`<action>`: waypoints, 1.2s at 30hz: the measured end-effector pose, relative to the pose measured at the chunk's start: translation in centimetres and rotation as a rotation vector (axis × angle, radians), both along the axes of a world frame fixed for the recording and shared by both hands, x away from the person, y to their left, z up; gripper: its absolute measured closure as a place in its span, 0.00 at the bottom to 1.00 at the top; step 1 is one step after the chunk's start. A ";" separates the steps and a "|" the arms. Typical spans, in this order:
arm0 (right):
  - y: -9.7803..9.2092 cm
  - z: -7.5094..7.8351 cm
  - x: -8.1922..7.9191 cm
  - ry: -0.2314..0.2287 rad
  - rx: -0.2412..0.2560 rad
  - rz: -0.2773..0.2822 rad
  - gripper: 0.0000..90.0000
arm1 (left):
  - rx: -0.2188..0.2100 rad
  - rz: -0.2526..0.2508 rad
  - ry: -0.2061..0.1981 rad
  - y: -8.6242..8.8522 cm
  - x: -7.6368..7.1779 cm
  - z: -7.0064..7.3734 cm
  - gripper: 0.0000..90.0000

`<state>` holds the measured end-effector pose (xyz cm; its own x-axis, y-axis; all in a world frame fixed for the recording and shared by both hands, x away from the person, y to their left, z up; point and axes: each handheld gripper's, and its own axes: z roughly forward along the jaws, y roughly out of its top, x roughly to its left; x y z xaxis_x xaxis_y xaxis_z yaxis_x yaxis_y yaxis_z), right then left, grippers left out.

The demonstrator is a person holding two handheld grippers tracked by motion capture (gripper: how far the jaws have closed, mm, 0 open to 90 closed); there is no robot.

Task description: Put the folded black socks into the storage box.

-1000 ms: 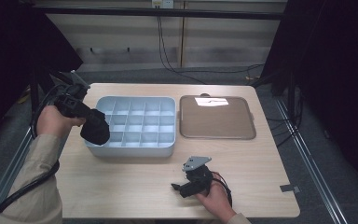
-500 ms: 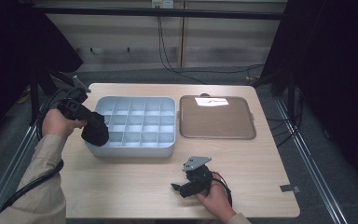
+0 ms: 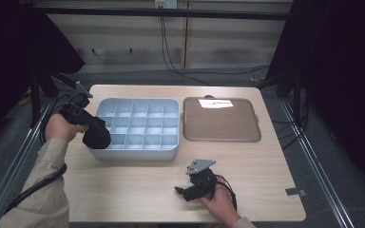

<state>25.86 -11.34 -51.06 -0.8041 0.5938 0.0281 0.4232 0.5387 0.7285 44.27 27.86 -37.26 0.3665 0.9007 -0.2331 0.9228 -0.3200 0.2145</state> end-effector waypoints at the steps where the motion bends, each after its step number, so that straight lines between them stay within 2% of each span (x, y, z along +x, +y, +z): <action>1: 0.0 0.0 0.0 0.002 0.000 0.000 0.16 | 0.003 0.000 0.003 0.0 0.0 -0.1 0.76; 6: 0.0 0.0 0.0 0.003 0.000 -0.001 0.16 | 0.025 0.002 0.005 0.2 0.0 -0.9 0.76; 12: 0.0 0.0 0.0 0.001 0.000 -0.001 0.16 | 0.032 0.008 0.012 0.1 0.0 -1.5 0.76; 17: 0.0 0.0 0.0 0.003 0.001 -0.001 0.16 | 0.057 -0.005 0.004 -0.2 0.0 -1.5 0.76; 23: 0.0 0.0 0.0 0.000 0.001 -0.003 0.16 | 0.062 0.006 -0.007 -0.2 0.0 -1.8 0.75; 36: 0.0 0.0 0.0 0.000 0.001 -0.003 0.16 | 0.088 -0.008 0.000 -0.9 0.0 -2.1 0.76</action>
